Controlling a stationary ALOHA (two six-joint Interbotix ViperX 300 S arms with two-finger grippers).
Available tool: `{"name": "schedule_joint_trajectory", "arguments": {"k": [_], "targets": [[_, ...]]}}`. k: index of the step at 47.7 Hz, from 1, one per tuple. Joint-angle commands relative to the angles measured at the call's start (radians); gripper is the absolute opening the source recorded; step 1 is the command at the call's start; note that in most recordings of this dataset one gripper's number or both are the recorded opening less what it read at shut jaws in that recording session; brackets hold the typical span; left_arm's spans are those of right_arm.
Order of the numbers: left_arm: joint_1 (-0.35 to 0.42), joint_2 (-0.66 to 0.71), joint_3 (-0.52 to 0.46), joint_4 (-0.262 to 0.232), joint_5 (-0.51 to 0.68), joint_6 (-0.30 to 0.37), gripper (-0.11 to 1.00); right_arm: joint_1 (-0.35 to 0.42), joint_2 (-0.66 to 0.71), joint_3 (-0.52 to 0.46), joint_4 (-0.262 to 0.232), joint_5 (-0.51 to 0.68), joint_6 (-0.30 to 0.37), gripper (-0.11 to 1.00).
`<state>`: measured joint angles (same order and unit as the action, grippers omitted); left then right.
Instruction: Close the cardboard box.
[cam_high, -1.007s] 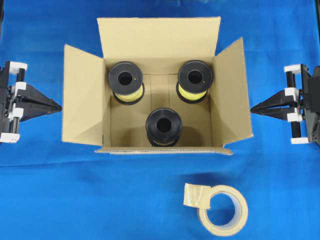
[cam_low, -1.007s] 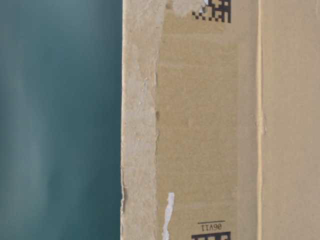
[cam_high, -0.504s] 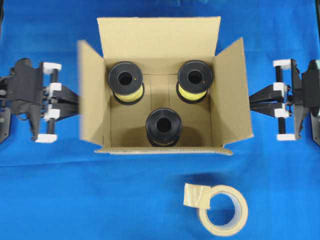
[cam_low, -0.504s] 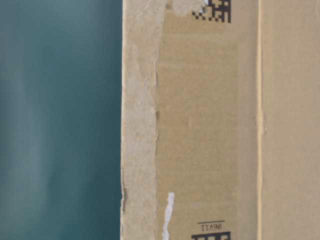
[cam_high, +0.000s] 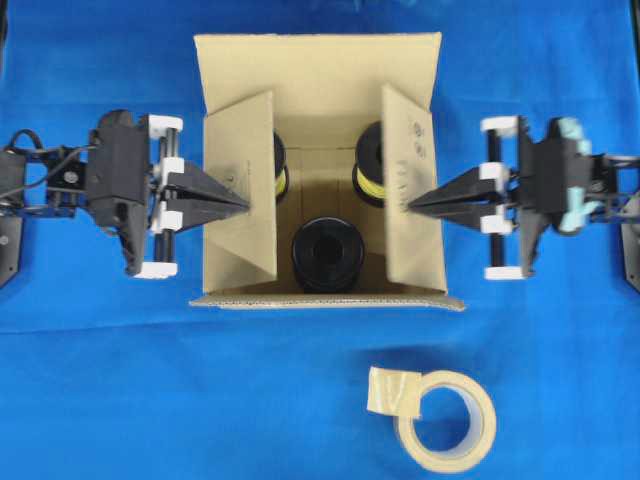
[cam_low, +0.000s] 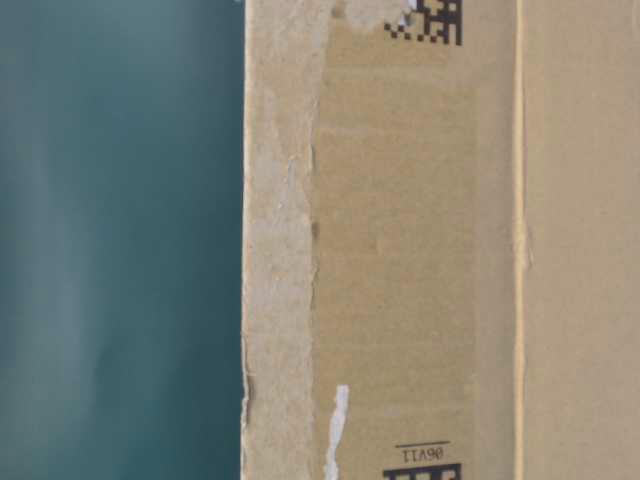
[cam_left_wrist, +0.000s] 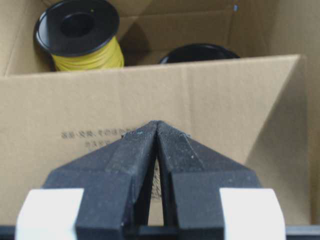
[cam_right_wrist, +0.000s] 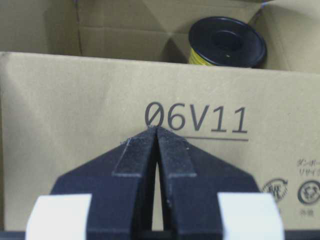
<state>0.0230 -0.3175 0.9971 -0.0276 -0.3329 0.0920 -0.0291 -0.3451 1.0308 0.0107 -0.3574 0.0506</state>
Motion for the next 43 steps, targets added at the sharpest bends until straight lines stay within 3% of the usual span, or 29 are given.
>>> {"name": "schedule_joint_trajectory", "arguments": {"k": [1,16,43], "targets": [[0.014,0.017,-0.032,-0.002,-0.011,0.002,0.00,-0.002,0.048,-0.055,0.003,-0.012,0.002,0.00],[0.025,0.129,-0.049,-0.003,-0.057,0.000,0.00,-0.017,0.187,-0.117,0.014,-0.011,0.002,0.01],[0.055,0.181,-0.086,-0.003,-0.078,0.000,0.00,-0.017,0.201,-0.124,0.037,0.051,0.003,0.01]]}}
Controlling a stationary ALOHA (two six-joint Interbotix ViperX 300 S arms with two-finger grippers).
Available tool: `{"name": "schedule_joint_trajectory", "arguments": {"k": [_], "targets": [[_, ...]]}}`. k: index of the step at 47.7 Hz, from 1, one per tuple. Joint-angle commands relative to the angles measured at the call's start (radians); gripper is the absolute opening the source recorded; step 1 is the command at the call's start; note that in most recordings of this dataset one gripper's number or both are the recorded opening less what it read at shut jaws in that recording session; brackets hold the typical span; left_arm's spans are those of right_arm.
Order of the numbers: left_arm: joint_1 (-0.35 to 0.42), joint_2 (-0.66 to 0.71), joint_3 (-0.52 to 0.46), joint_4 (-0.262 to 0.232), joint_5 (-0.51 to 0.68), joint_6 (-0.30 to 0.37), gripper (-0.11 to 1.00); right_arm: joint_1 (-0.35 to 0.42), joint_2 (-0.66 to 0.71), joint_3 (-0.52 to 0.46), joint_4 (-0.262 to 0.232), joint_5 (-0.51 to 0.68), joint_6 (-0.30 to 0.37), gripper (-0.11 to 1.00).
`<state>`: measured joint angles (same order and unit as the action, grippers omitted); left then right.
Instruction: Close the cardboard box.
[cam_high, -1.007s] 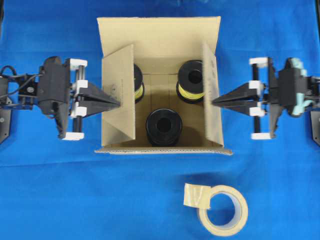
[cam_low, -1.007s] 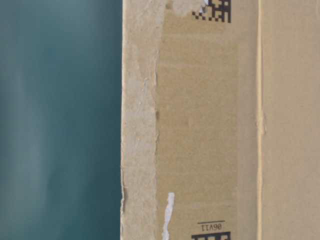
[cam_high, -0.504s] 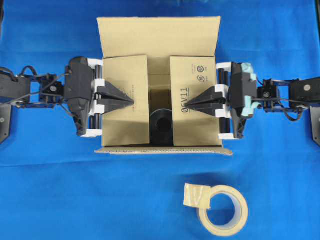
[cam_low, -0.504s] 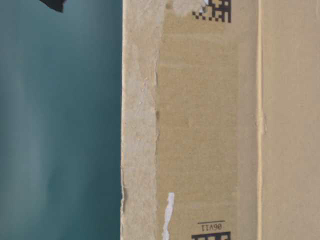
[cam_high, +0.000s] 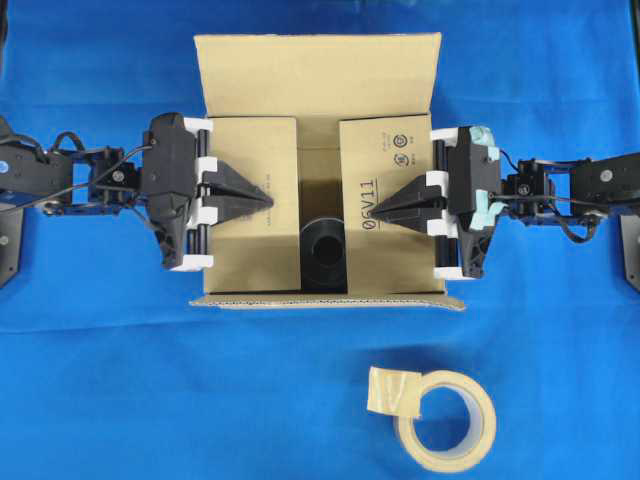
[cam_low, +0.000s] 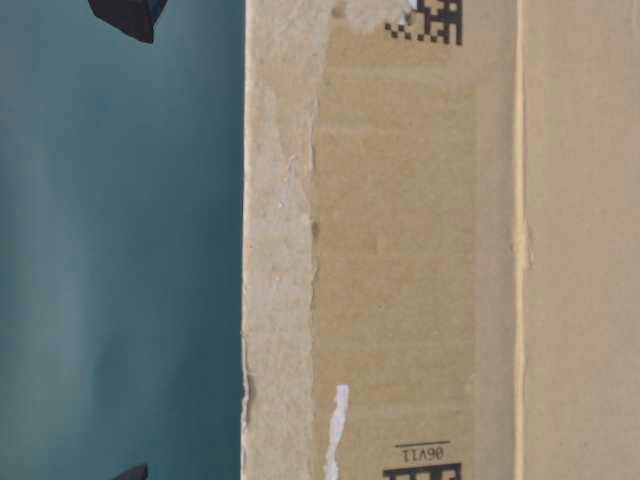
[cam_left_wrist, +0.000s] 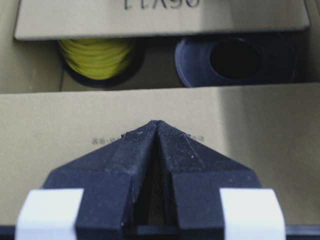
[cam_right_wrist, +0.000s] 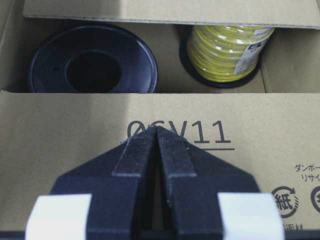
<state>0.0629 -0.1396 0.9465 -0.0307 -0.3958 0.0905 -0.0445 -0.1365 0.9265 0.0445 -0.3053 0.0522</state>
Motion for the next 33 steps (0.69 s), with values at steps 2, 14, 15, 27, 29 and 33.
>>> {"name": "schedule_joint_trajectory", "arguments": {"k": [2,14,15,27,29,33], "targets": [[0.026,0.014,-0.052,0.000,-0.023,0.002,0.00,-0.002,-0.006,-0.021,0.003,-0.002,0.002,0.01],[0.106,0.101,-0.201,-0.002,-0.023,0.054,0.00,0.000,-0.008,-0.026,0.003,0.003,0.002,0.01],[0.110,0.107,-0.213,0.000,-0.021,0.063,0.00,0.000,-0.006,-0.026,0.003,0.003,0.002,0.01],[0.170,0.196,-0.324,0.000,-0.015,0.132,0.00,0.008,-0.006,-0.026,0.003,-0.002,0.002,0.01],[0.181,0.210,-0.334,0.000,-0.015,0.132,0.00,0.008,-0.008,-0.026,0.003,-0.002,0.002,0.01],[0.196,0.235,-0.351,0.000,-0.015,0.132,0.00,0.009,-0.006,-0.026,0.003,-0.002,0.000,0.01]]}}
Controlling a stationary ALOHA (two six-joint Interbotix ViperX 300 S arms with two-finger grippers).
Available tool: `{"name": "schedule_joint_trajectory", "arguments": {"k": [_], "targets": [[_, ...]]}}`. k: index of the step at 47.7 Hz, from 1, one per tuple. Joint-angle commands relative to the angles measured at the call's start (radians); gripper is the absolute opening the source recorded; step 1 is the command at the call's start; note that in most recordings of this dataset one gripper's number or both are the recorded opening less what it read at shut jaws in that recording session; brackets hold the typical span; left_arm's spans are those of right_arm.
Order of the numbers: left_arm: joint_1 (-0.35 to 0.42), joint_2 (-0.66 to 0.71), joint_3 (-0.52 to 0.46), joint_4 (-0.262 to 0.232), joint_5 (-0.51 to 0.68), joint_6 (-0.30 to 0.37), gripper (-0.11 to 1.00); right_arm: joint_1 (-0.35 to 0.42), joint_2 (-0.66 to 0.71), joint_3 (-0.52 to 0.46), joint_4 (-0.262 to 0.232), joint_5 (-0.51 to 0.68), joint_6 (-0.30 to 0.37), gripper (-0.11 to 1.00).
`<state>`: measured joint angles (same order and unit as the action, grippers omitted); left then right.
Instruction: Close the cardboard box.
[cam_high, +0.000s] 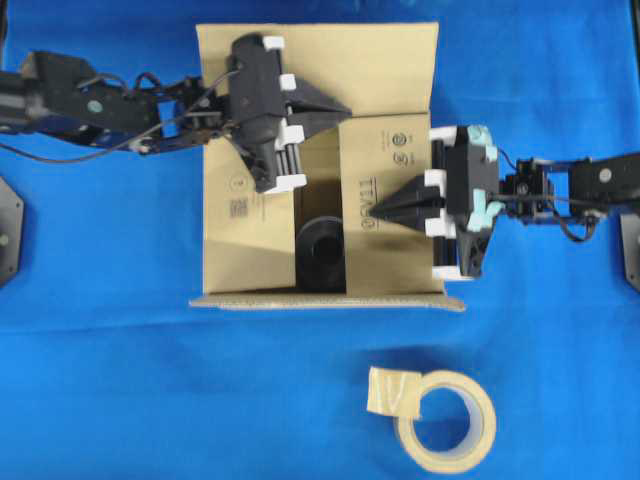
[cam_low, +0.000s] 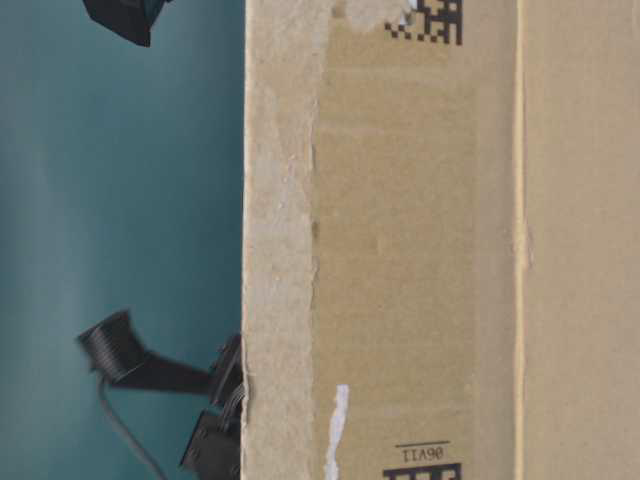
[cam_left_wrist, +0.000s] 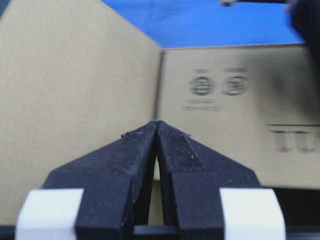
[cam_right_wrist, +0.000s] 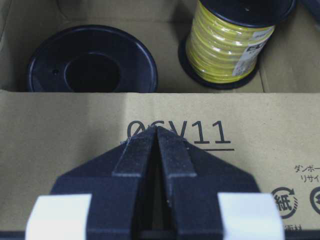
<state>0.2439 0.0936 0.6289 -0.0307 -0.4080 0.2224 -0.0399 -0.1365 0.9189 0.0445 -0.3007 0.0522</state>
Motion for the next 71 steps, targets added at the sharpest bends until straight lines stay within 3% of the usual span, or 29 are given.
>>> {"name": "schedule_joint_trajectory", "arguments": {"k": [1,35,51,60,71], "targets": [[0.018,0.011,-0.038,0.000,-0.003,0.000,0.00,0.005,-0.008,-0.018,0.003,-0.006,0.000,0.01],[-0.008,0.046,-0.029,0.000,-0.003,-0.002,0.00,0.006,-0.017,-0.032,0.000,0.003,-0.002,0.01],[-0.008,0.046,-0.025,0.000,0.009,-0.003,0.00,0.018,-0.201,-0.044,0.000,0.058,0.000,0.00],[-0.008,0.044,-0.023,-0.002,0.009,-0.015,0.00,0.074,-0.325,-0.026,0.000,0.067,0.000,0.01],[-0.008,0.040,-0.011,0.000,0.011,-0.018,0.00,0.247,-0.442,0.018,-0.005,0.058,-0.009,0.01]]}}
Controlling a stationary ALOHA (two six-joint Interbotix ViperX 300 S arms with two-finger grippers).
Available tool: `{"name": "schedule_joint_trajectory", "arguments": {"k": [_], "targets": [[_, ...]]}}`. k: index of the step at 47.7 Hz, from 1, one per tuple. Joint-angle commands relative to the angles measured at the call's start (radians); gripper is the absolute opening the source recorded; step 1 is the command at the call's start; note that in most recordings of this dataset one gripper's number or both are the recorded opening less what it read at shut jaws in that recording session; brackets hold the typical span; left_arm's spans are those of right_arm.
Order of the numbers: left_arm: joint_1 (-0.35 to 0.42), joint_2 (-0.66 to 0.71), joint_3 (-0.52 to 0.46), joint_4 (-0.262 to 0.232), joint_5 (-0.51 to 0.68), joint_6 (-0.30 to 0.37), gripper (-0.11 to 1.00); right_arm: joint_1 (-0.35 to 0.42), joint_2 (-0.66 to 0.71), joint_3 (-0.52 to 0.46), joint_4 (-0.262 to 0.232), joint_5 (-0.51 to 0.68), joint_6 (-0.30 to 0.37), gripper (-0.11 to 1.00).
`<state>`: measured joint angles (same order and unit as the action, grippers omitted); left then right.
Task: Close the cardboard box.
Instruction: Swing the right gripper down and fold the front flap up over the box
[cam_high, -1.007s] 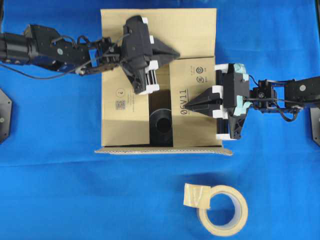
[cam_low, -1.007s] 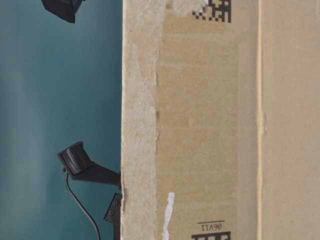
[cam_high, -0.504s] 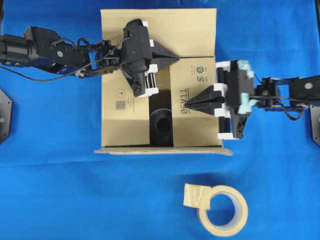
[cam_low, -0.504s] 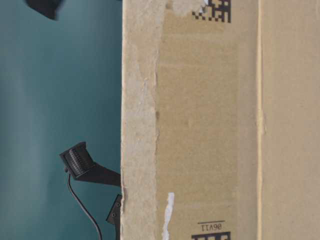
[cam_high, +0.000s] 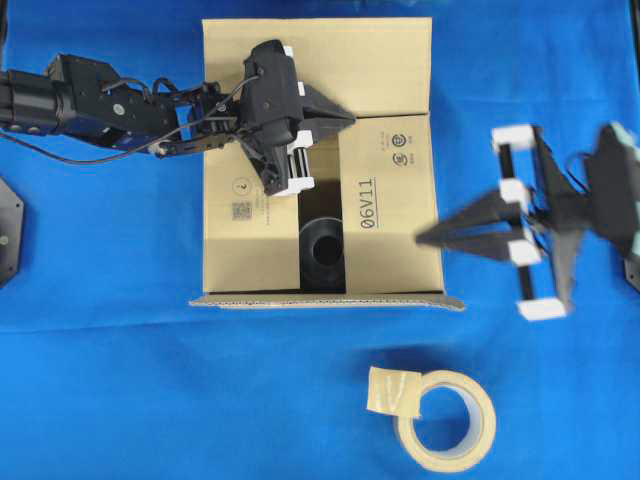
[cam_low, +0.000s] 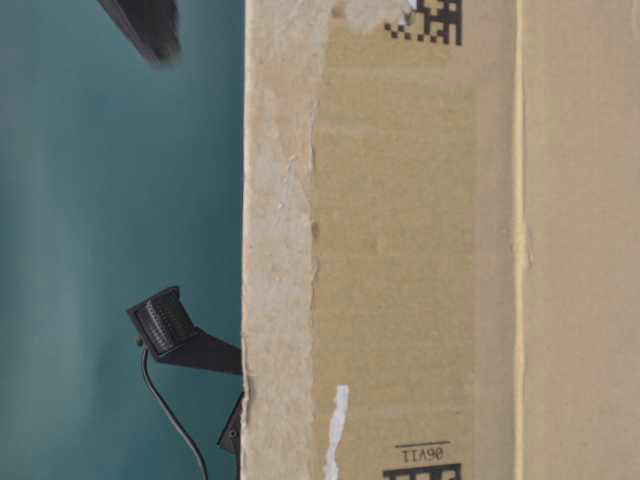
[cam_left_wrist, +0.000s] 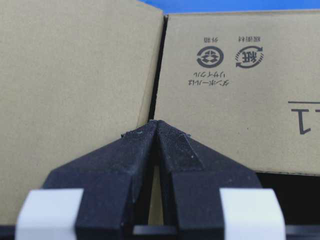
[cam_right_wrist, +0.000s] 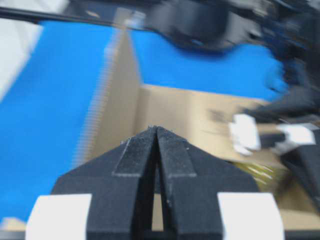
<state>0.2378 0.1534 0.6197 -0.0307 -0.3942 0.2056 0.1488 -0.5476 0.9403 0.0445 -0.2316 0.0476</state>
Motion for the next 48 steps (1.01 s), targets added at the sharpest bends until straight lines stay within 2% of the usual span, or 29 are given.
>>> {"name": "schedule_joint_trajectory", "arguments": {"k": [1,10,19,28,36,48], "targets": [[-0.002,-0.020,0.000,-0.002,-0.003,-0.002,0.00,0.075,-0.037,0.000,-0.006,-0.011,-0.005,0.01],[-0.002,-0.021,0.008,0.000,-0.002,-0.008,0.00,0.209,-0.034,0.021,-0.031,-0.005,-0.006,0.01],[-0.002,-0.023,0.008,0.000,-0.003,-0.009,0.00,0.264,0.028,0.057,-0.031,-0.011,-0.006,0.01],[-0.002,-0.023,0.009,0.000,-0.003,-0.017,0.00,0.262,0.098,0.074,-0.029,-0.049,-0.005,0.01],[-0.003,-0.023,0.006,-0.002,-0.003,-0.017,0.00,0.250,0.106,0.069,-0.029,-0.051,-0.005,0.01],[-0.008,-0.023,0.008,0.000,-0.003,-0.021,0.00,0.146,0.066,0.069,-0.029,-0.054,-0.008,0.01]]}}
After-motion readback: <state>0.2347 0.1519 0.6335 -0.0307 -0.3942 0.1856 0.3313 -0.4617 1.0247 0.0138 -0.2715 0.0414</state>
